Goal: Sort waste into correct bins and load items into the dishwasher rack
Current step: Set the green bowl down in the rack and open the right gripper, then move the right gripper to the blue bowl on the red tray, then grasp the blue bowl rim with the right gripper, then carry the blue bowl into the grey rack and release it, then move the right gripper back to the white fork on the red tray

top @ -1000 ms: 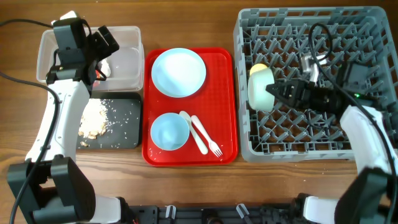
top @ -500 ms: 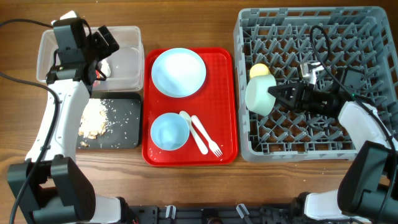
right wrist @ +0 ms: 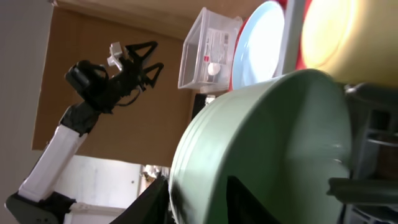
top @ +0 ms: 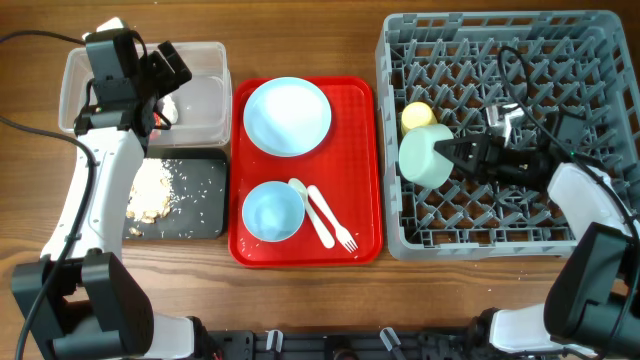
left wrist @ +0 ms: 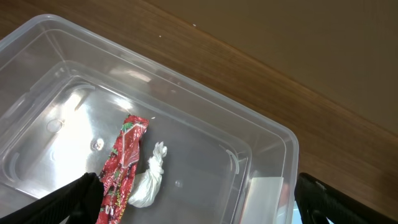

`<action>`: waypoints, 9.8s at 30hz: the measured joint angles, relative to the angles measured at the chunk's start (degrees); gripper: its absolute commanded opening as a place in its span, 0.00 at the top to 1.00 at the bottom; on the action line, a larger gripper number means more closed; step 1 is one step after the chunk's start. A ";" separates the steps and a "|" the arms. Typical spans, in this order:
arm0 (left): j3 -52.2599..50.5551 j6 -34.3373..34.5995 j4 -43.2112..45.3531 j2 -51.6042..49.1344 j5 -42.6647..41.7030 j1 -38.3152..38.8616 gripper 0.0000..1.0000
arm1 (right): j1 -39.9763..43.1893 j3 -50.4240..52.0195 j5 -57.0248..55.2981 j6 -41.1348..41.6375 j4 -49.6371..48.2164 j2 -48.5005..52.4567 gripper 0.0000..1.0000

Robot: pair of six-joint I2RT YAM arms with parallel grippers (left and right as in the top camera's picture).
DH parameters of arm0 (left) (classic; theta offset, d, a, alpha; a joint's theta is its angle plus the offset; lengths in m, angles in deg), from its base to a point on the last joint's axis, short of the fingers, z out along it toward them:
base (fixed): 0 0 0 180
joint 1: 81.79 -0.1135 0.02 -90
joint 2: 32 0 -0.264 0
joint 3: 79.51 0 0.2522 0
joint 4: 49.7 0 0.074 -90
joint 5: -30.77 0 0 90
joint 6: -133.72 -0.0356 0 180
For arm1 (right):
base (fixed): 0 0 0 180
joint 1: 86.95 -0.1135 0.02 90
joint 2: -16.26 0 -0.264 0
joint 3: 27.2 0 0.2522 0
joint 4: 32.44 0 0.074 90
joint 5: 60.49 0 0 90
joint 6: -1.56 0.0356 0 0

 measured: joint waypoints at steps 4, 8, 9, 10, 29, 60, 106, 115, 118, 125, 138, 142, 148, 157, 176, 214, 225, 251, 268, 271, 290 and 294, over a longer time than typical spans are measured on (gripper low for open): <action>0.00 0.00 0.00 0.00 0.00 0.00 0.00 | 4.66 0.02 -3.30 -1.20 3.78 0.00 0.59; 0.00 0.00 0.00 0.00 0.00 0.00 0.00 | 7.02 0.02 -9.31 -2.27 6.03 0.00 0.59; 0.00 0.00 0.00 0.00 0.00 0.00 0.00 | 7.56 -0.02 -11.56 -2.45 7.21 0.00 0.59; 0.00 0.00 0.00 0.00 0.00 0.00 0.00 | 7.74 -0.31 -12.87 -2.54 8.22 0.00 0.58; 0.00 0.00 0.00 0.00 0.00 0.00 0.00 | -9.14 -12.11 -45.51 4.37 25.75 -26.25 0.94; 0.00 0.00 0.00 0.00 0.00 0.00 0.00 | -18.75 -9.94 -63.32 8.52 16.02 -12.57 0.83; 0.00 0.00 0.00 0.00 0.00 0.00 0.00 | -74.38 -12.55 -66.20 -18.03 -18.36 7.45 0.61; 0.00 0.00 0.00 0.00 0.00 0.00 0.00 | -74.38 -12.55 -70.29 -16.50 -20.52 10.73 0.62; 0.00 0.00 0.00 0.00 0.00 0.00 0.00 | -74.38 -12.55 -70.47 -16.50 -20.92 10.75 0.62; 0.00 0.00 0.00 0.00 0.00 0.00 0.00 | -74.38 -12.55 -70.01 -16.50 -21.38 11.28 0.62; 0.00 0.00 0.00 0.00 0.00 0.00 0.00 | -76.15 -12.55 -63.95 -16.55 -24.09 15.82 0.66; 0.00 0.00 0.00 0.00 0.00 0.00 0.00 | -77.24 -12.55 -63.91 -16.87 -24.15 16.00 0.71; 0.00 0.00 0.00 0.00 0.00 0.00 0.00 | -77.37 -12.55 -64.00 -16.94 -24.46 16.00 0.82; 0.00 0.00 0.00 0.00 0.00 0.00 0.00 | -77.37 -12.55 -64.41 -17.18 -25.00 15.96 0.96; 0.00 0.00 0.00 0.00 0.00 0.00 0.00 | -76.08 -12.55 -69.40 -9.66 -18.27 0.55 0.96; -0.02 0.17 0.00 0.00 0.00 0.00 0.00 | 0.02 -15.41 -1.79 81.66 -100.02 28.68 0.82; -0.02 0.17 0.00 0.00 0.00 0.00 0.00 | 3.72 -15.41 -3.13 75.12 -100.17 28.68 0.36; -0.02 0.20 0.00 0.00 0.00 0.00 0.00 | 2.80 -32.89 -4.94 77.92 -76.54 28.76 0.45; -0.02 0.20 -0.02 0.00 0.00 0.00 0.00 | -36.79 -58.16 -60.76 3.78 8.59 18.95 0.39; -0.02 0.20 0.00 0.00 0.00 0.00 0.00 | -48.17 -58.53 -70.47 -2.29 17.46 18.75 0.01; -0.02 0.20 0.00 0.00 0.00 0.00 0.00 | -64.61 -32.46 -72.04 2.64 25.55 18.84 0.68; -0.02 0.20 -0.02 0.00 0.00 0.00 0.00 | -64.61 -27.10 -69.88 3.04 20.13 18.86 0.62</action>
